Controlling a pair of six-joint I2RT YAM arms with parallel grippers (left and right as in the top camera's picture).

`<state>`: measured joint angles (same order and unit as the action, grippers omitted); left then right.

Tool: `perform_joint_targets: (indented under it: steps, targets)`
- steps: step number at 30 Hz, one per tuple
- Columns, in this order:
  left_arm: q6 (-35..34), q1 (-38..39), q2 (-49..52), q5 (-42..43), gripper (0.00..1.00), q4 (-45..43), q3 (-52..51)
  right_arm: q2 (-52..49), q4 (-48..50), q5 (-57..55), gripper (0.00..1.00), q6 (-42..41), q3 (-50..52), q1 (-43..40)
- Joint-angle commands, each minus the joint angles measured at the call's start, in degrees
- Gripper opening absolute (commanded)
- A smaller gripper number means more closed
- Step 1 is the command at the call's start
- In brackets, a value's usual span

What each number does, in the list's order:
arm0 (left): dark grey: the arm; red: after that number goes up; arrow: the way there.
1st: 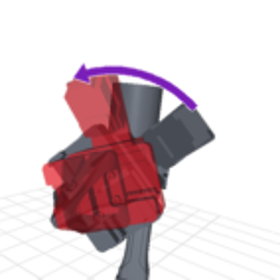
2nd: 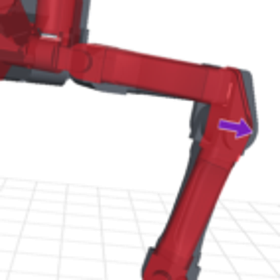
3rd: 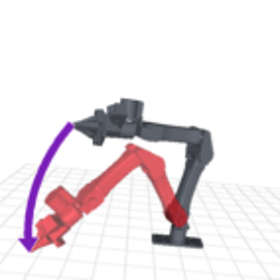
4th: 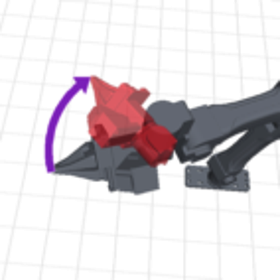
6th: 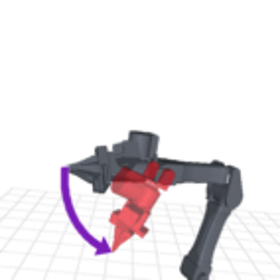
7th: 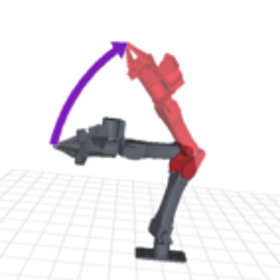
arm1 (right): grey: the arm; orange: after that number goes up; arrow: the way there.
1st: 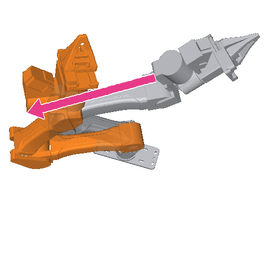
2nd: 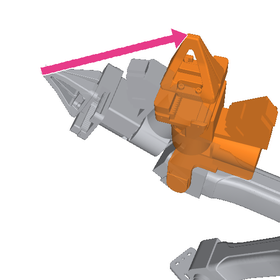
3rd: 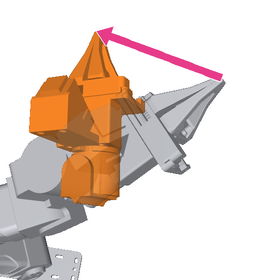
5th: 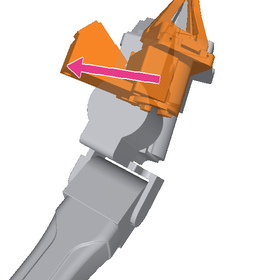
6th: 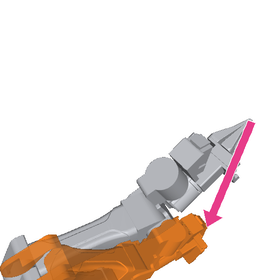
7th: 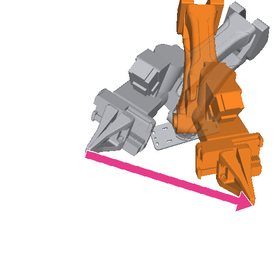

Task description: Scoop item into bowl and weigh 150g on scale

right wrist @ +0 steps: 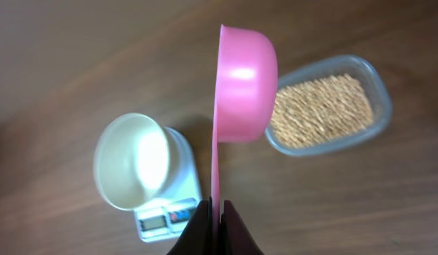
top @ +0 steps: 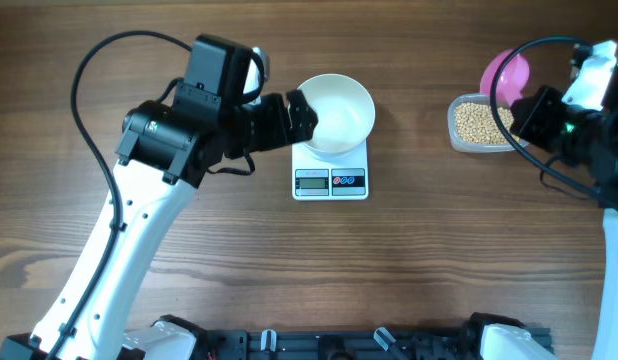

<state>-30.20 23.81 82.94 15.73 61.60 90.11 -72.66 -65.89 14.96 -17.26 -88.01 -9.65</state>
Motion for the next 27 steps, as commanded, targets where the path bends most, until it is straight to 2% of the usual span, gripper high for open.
perform_joint_targets:
  steps: [1, 2, 4, 6, 10, 15, 17, 22, 27]
  targets:
    - [4.52, 1.84, 0.81, -1.99, 0.75, 4.26, 0.52, -1.38, -1.73, -6.29, 0.04, 2.67, -0.48, -0.09]
    - [4.52, 2.27, 1.18, -2.95, 0.70, 5.60, 0.44, -1.38, -1.77, -6.47, 0.04, 2.73, -0.48, -0.09]
    - [4.50, 3.76, 2.29, -3.19, 0.43, 7.74, -0.28, -1.38, -1.42, -6.45, 0.04, 2.64, -0.48, -0.09]
    - [4.48, 5.64, 3.52, -3.19, 0.04, 8.33, -1.49, -1.38, -0.83, -6.45, 0.04, 2.64, -0.48, -0.09]
    - [4.00, 8.76, 6.05, -3.19, 0.04, 5.40, -5.01, -1.40, 0.15, -6.47, 0.04, 2.67, -0.48, -0.09]
    - [4.04, 13.60, 10.01, -4.28, 0.04, -5.14, -12.07, -1.77, 0.68, -10.16, 0.04, 2.75, -0.48, -0.09]
    - [3.78, 14.73, 12.13, -5.53, 0.04, -8.92, -14.40, -2.38, 0.70, -12.55, 0.04, 4.37, -0.48, -0.09]
    - [-3.37, 15.82, 16.50, -12.92, 0.04, -14.27, -17.73, -3.89, 0.57, -13.07, 0.04, 12.28, -0.48, -0.09]
    - [-3.30, 16.81, 20.06, -13.33, 0.04, -18.14, -17.90, -4.28, 1.11, -13.09, 0.04, 12.59, -0.48, -0.09]
